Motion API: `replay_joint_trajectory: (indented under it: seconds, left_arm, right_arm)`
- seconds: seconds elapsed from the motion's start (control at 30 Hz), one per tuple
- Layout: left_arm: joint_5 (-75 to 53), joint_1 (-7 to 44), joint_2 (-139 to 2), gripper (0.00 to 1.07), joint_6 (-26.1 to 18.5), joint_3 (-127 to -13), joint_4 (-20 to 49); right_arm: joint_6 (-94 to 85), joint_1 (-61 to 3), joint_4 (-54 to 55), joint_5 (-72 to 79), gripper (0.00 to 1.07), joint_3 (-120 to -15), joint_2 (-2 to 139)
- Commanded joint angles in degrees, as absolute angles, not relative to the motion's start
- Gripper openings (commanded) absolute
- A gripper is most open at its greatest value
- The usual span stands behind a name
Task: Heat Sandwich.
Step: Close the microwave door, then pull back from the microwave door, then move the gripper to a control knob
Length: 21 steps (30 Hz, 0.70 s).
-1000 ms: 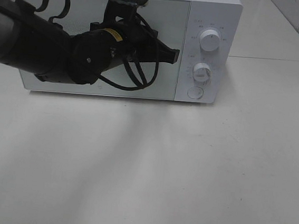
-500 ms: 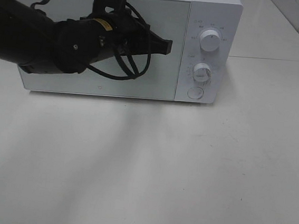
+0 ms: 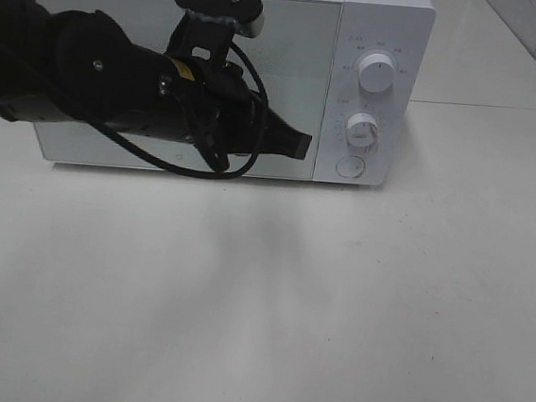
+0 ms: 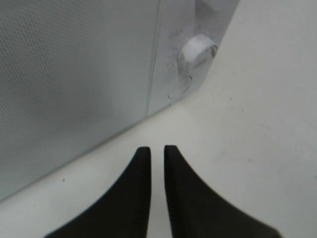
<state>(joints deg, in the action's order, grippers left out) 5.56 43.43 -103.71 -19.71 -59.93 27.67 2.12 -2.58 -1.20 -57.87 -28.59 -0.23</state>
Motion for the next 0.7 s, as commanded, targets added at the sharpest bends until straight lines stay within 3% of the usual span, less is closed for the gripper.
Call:
replay_joint_trajectory:
  seconds: [0.03,0.1,0.13,0.2,0.5,0.7]
  left_arm:
    - [-5.0,43.5,-100.8,0.47,-19.5,-59.7,27.9]
    - [-7.9,43.5,-100.0,0.75,-19.3,-59.7,28.1]
    - [-7.9,43.5,-100.0,0.75,-19.3,-59.7,28.1]
    - [-10.8,43.5,-99.3,1.01,-19.1,-59.7,28.2]
    - [-22.6,42.5,-96.2,0.99,-19.1,-59.7,24.4]
    - [-36.4,36.7,-93.0,0.99,-19.0,-59.7,23.5]
  right_arm:
    - [2.2,-2.2,-1.1,-57.0,0.74,-28.6,-1.8]
    - [2.2,-2.2,-1.1,-57.0,0.74,-28.6,-1.8]
    - [2.2,-2.2,-1.1,-57.0,0.74,-28.6,-1.8]
    - [2.2,-2.2,-1.1,-57.0,0.74,-28.6,-1.8]
    - [2.2,-2.2,-1.1,-57.0,0.74,-28.6,-1.8]
    - [2.2,-2.2,-1.1,-57.0,0.74,-28.6,-1.8]
